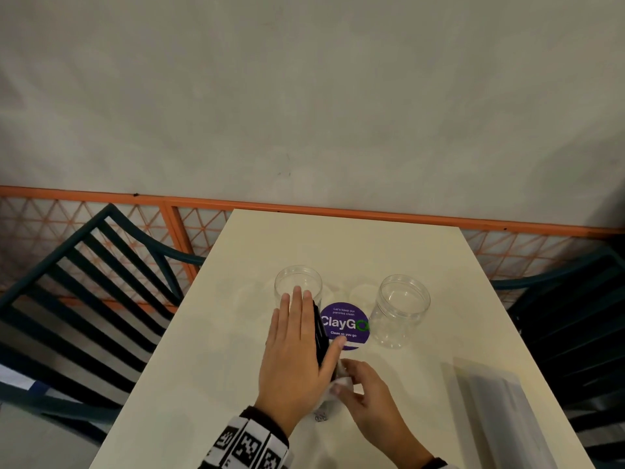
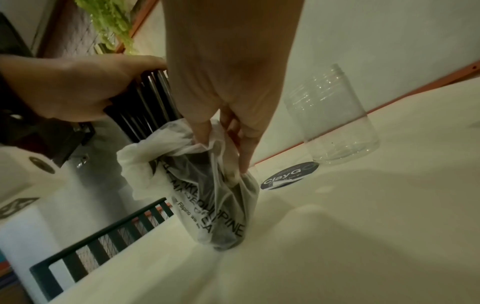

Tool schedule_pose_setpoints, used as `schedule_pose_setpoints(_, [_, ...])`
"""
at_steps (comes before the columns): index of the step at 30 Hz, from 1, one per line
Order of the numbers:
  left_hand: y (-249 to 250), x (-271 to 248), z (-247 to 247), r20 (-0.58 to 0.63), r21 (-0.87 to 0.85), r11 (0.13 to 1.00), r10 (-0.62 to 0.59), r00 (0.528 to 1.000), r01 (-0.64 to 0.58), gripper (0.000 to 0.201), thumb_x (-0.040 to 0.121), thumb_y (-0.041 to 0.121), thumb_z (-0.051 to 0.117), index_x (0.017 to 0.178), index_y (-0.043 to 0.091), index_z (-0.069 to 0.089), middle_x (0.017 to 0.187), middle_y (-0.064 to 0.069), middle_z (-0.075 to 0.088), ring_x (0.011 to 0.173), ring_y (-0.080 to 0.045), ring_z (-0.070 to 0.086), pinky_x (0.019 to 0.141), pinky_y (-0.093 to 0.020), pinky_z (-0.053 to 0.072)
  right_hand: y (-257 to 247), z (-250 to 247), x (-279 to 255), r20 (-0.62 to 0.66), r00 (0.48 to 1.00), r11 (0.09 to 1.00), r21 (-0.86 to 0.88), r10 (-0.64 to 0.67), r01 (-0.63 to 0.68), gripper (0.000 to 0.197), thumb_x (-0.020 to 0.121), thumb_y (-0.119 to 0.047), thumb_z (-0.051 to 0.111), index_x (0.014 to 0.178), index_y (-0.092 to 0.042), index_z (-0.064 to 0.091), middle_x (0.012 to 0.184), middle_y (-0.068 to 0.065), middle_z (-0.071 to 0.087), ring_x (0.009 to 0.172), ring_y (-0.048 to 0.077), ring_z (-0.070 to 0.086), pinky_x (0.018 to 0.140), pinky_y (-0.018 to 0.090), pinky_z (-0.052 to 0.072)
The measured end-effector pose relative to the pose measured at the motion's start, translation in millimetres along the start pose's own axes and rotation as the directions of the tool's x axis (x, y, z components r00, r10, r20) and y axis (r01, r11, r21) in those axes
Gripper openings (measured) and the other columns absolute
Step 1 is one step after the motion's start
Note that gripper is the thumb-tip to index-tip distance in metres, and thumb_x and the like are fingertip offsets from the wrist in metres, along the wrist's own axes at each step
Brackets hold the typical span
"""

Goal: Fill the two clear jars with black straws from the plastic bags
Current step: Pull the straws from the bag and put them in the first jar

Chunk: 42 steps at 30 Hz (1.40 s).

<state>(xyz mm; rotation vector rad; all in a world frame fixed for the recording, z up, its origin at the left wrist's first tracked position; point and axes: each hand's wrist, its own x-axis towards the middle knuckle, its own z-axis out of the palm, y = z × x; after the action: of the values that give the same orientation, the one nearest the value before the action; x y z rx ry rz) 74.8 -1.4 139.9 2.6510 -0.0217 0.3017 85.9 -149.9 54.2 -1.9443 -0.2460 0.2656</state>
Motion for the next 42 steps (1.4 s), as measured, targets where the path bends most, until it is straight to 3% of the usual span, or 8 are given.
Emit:
schedule_pose_setpoints(4, [9.9,9.0,3.5,0.140,0.128,0.992,-0.039,0.989,0.021,0.066,0.096,0.045,0.006,0.128,0.009,0.051,0.130,-0.009,0.060,0.120,-0.025,0.056,0.097,-0.041,0.044,8.3,1.8,2.5,-0.020,0.999,0.991,-0.130,0.033,-0.035,0.036,0.087,-0.023,0.061,0.121,-0.019,0.049,0.109,-0.002,0.058,0.097,0.007,0.055,0.072,0.010,0.049])
schedule_pose_setpoints(9, [21.5,14.9,6.4,0.159,0.212,0.977,-0.019,0.987,-0.015,0.062,0.093,0.053,0.007,0.134,0.023,0.044,0.133,-0.005,0.058,0.120,-0.027,0.056,0.094,-0.044,0.048,6.7,2.5,2.3,-0.029,0.999,0.987,-0.158,-0.035,0.030,0.029,0.086,-0.017,0.062,0.114,-0.022,0.054,0.086,-0.016,0.052,0.084,-0.010,0.050,0.070,0.010,0.041])
schedule_pose_setpoints(16, [10.7,20.1,4.2,0.218,0.171,0.979,0.070,0.973,-0.108,0.059,0.096,0.036,0.007,0.119,0.025,0.061,0.123,0.007,0.065,0.119,-0.019,0.057,0.097,-0.036,0.048,16.2,-6.3,2.9,0.035,0.992,0.989,-0.089,0.120,-0.117,0.034,0.079,-0.038,0.066,0.110,-0.030,0.055,0.107,0.001,0.064,0.092,0.011,0.061,0.080,0.026,0.053])
schedule_pose_setpoints(20, [-4.7,20.1,-7.9,0.148,-0.082,0.990,0.129,0.980,-0.118,0.066,0.086,0.058,0.007,0.138,0.029,0.037,0.150,0.008,0.033,0.143,-0.017,0.018,0.116,-0.025,0.008,7.8,-7.9,0.8,-0.061,0.993,0.995,-0.013,0.100,-0.101,0.026,0.079,-0.023,0.070,0.101,-0.031,0.059,0.103,0.008,0.066,0.086,0.010,0.062,0.072,0.023,0.055])
schedule_pose_setpoints(27, [-15.4,28.2,-40.5,0.067,-0.120,0.990,0.077,0.995,-0.069,0.050,0.084,0.061,-0.004,0.131,0.048,-0.015,0.147,0.016,-0.024,0.136,-0.008,-0.024,0.114,-0.027,-0.009,-52.5,-35.8,14.0,-0.182,0.969,0.980,-0.143,-0.167,0.141,0.035,0.083,-0.002,0.062,0.107,-0.028,0.063,0.090,-0.010,0.059,0.088,-0.002,0.056,0.067,0.011,0.047])
schedule_pose_setpoints(35, [-32.6,61.2,-70.2,-0.077,-0.750,0.662,-0.061,0.995,-0.018,0.074,0.068,0.077,0.039,0.130,0.057,0.004,0.150,0.030,0.003,0.133,0.022,0.004,0.107,-0.005,0.008,-114.8,-73.7,47.9,-0.243,0.879,0.844,-0.466,-0.410,0.265,0.024,0.079,-0.004,0.067,0.102,-0.009,0.068,0.082,-0.015,0.056,0.078,-0.010,0.052,0.072,0.001,0.036])
schedule_pose_setpoints(38, [-49.8,73.8,-69.7,-0.110,-0.711,0.704,-0.111,0.988,0.000,0.093,0.059,0.081,0.051,0.133,0.055,0.002,0.148,0.029,0.008,0.139,0.005,0.012,0.114,-0.026,0.015,-133.0,-90.5,67.8,-0.274,0.798,0.706,-0.664,-0.538,0.248,0.025,0.076,-0.013,0.064,0.100,-0.009,0.068,0.091,0.006,0.065,0.081,0.013,0.058,0.074,0.014,0.039])
schedule_pose_setpoints(42, [-54.5,85.9,-50.1,-0.053,-0.591,0.805,-0.092,0.994,0.043,0.117,0.057,0.061,0.071,0.139,0.045,-0.010,0.153,0.020,-0.001,0.142,-0.005,0.008,0.111,-0.026,0.018,-136.7,-97.4,94.8,-0.179,0.729,0.488,-0.840,-0.661,0.236,0.029,0.070,-0.006,0.073,0.098,-0.005,0.070,0.078,0.012,0.064,0.069,0.029,0.062,0.069,0.035,0.053])
